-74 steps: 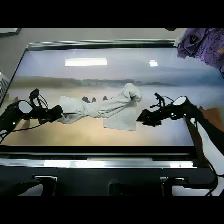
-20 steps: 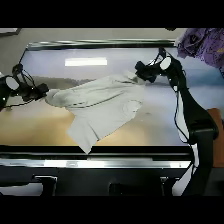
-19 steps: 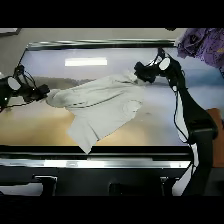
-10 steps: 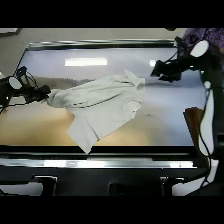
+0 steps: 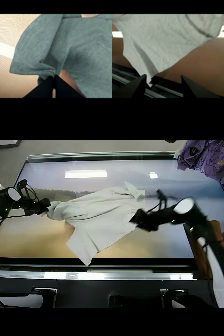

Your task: Fold the clothes and pants, and hang the long-sleeved shirts on hangers.

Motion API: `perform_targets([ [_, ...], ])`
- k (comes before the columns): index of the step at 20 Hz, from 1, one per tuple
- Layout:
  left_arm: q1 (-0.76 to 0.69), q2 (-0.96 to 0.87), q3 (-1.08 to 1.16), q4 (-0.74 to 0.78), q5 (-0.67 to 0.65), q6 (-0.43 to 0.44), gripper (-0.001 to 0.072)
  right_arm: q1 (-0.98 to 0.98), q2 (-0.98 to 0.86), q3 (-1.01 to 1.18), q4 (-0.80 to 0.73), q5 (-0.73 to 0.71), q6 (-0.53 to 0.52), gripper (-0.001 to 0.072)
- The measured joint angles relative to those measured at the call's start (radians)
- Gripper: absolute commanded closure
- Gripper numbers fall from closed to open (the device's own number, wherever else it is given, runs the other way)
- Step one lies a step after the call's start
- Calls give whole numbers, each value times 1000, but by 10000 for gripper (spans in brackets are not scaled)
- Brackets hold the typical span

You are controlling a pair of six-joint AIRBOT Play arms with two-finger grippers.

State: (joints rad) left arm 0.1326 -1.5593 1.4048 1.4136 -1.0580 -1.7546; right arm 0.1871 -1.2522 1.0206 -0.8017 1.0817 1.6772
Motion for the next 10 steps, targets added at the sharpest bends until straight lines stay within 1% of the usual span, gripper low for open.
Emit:
perform_targets([
  [2,0,0,0,0,-5,0,692,130,14,-119,69,-156,29,219],
  [5,0,0,0,0,-6,0,692,306,-15,-203,128,-346,103,219],
  [7,0,0,0,0,-7,0,692,393,-51,-226,148,-431,151,219],
  [10,0,-1,0,0,-12,0,692,478,-95,-241,164,-518,206,222],
])
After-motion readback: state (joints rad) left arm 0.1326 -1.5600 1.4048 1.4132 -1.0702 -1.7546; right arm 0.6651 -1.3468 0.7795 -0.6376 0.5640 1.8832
